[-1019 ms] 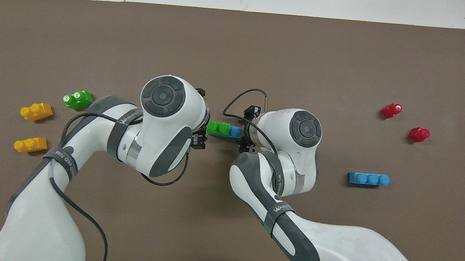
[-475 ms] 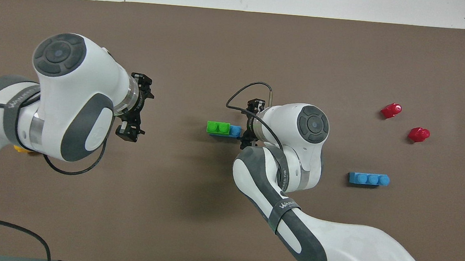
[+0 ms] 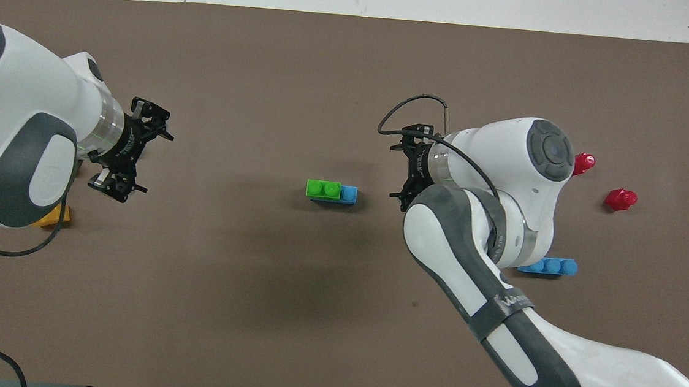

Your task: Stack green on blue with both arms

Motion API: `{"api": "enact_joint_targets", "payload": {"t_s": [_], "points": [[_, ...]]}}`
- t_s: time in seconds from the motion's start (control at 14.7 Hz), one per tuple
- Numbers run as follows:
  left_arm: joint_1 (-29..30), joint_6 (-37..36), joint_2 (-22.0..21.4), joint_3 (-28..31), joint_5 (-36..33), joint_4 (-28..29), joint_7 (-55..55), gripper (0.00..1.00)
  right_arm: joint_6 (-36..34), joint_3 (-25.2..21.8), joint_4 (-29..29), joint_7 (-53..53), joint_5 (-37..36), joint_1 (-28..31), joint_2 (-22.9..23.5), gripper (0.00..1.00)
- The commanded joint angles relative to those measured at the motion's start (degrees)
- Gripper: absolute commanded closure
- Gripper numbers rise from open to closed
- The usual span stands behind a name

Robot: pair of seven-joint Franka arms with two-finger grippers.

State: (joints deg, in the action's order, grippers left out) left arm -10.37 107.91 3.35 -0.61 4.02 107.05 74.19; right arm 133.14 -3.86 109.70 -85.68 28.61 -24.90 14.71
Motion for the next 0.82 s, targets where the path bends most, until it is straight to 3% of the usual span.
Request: {"api": "enact_joint_targets", "payload": {"t_s": [0.0, 0.34, 0.54, 0.75], "points": [[5.1, -1.8, -3.4, -0.6, 0.0, 1.2, -12.4, 0.00, -6.9, 0.3, -2.0, 15.2, -4.9, 5.4, -2.3, 0.11], [9.5, -2.4, -3.4, -0.5, -0.2, 0.0, -28.6, 0.00, -19.1, 0.2, -8.7, 41.6, -13.1, 14.6, -3.0, 0.07], [10.8, -2.8, -3.3, -0.5, -2.9, -1.8, -33.8, 0.00, -24.5, 0.2, -9.9, 56.6, -18.5, 18.5, -7.0, 0.04], [11.2, -1.8, -3.6, -0.6, -3.1, -0.8, -37.2, 0.00, -30.2, 0.2, -10.0, 64.5, -25.7, 19.5, -12.7, 0.02]]}}
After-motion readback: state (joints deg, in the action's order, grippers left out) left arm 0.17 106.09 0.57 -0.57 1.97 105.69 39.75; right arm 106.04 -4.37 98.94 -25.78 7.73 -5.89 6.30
